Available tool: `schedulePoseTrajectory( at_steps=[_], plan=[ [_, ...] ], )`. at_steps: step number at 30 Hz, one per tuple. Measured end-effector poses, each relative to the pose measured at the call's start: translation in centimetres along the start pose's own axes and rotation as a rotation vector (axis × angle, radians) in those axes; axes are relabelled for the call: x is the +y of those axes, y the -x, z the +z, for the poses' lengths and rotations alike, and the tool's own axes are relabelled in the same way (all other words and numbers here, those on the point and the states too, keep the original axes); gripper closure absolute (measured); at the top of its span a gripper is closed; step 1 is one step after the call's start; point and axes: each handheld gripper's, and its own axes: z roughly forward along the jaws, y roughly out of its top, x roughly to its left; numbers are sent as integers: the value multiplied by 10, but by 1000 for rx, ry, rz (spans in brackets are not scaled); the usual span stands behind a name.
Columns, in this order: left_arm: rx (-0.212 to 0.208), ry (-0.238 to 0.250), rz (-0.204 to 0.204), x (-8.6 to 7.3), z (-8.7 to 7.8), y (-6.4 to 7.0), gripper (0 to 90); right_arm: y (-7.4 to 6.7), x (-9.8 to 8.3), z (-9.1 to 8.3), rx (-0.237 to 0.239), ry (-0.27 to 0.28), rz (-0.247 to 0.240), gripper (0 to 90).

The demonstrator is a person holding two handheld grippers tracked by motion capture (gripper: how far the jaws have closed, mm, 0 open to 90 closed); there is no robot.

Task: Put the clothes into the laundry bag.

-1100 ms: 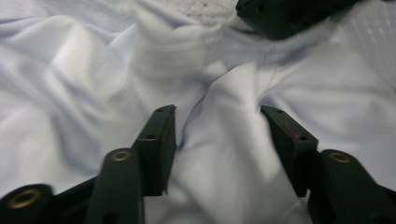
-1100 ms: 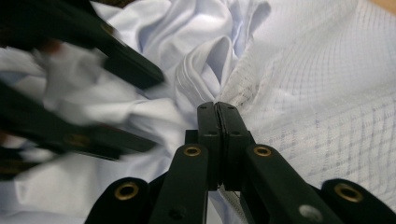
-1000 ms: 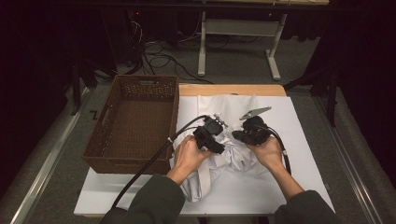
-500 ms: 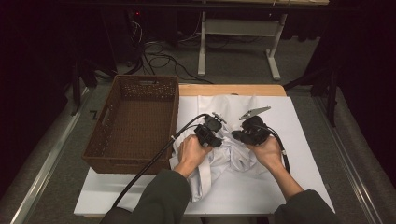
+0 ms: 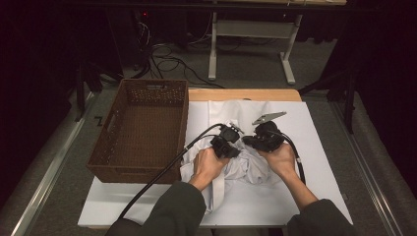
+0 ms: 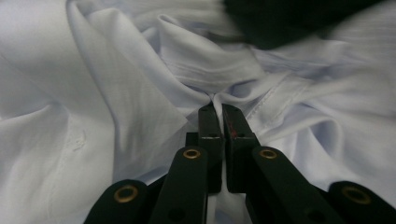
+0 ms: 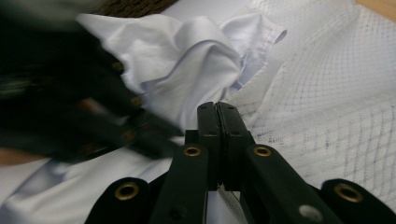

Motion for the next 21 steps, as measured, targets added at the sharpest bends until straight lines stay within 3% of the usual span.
schedulePoseTrajectory(
  at_steps=[4,7,11,13,17,19,21],
  plan=[
    [59,13,-59,3,11,-10,870,-7,0,2,11,-6,-13,900],
    [87,28,-15,2,7,-9,814,-9,-3,8,18,-25,-24,900],
    [118,12,48,0,-15,-4,566,-6,-12,14,15,-48,-22,900],
    [140,29,57,1,-32,-4,492,-4,-15,15,10,-52,-19,900],
    [144,52,0,6,-56,-15,421,-3,-15,12,-4,-69,-32,900],
    [166,19,-40,7,-54,-23,400,-4,-15,12,-12,-84,-40,899],
    [218,-43,-45,6,-44,-30,389,-4,-15,11,-18,-93,-48,899]
  ],
)
